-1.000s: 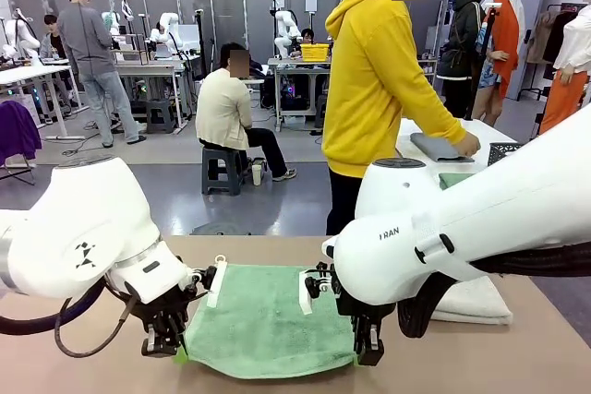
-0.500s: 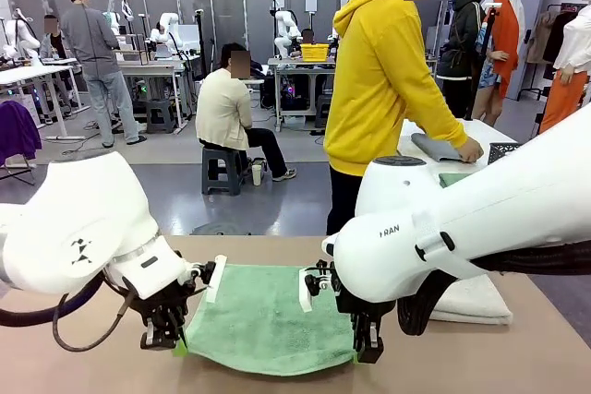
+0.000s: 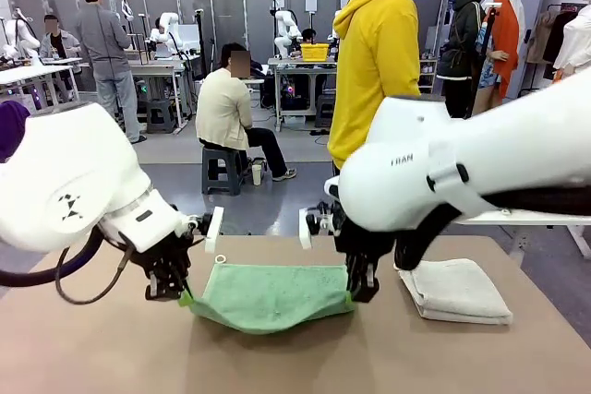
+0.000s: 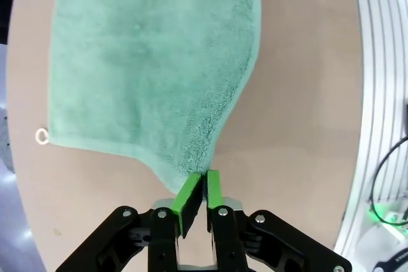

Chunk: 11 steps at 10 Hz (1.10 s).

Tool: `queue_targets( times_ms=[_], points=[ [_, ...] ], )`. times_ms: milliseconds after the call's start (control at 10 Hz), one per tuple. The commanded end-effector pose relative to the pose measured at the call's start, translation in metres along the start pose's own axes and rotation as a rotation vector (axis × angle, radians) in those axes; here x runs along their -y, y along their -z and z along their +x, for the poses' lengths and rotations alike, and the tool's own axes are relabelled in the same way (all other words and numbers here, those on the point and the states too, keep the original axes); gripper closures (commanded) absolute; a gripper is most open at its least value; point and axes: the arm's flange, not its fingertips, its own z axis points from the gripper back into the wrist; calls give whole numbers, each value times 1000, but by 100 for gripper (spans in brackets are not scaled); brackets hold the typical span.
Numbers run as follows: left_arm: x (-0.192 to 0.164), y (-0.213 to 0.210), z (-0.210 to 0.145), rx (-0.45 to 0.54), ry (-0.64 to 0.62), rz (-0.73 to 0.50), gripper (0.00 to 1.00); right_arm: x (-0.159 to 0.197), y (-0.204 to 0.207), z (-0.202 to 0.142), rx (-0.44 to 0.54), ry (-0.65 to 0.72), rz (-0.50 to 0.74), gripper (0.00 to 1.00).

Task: Fold the towels and place them in the basket.
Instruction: When a person lays out a Towel with hook on the table, fold it in half twice.

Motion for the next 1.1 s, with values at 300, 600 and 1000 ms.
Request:
queue_targets(
  times_ms=[300,600,1000],
  points=[
    [-88,-9,14,-22,-56,-2,91,90,-8,13,-41,-42,-2,84],
    [-125,11,8,-43,-76,-27,91,123,11,8,-54,21,66,84],
    [-145,39,-2,-77,-123,-78,91,149,35,-10,-19,99,103,84]
  ],
)
